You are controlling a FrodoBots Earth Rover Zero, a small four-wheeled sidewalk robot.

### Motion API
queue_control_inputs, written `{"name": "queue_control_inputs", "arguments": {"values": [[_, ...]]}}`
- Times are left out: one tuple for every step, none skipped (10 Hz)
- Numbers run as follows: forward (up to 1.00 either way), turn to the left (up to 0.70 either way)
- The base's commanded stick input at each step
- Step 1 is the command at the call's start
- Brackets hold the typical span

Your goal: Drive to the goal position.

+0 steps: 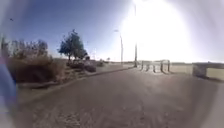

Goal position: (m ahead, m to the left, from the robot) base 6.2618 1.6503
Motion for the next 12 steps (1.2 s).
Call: {"name": "queue_control_inputs", "arguments": {"values": [[0.7, 0.0], [0.7, 0.0], [0.7, 0.0], [0.7, 0.0], [0.7, 0.0], [0.7, 0.0], [0.7, 0.0], [0.7, 0.0], [0.7, 0.0], [0.7, 0.0], [0.7, 0.0], [0.7, 0.0]]}}
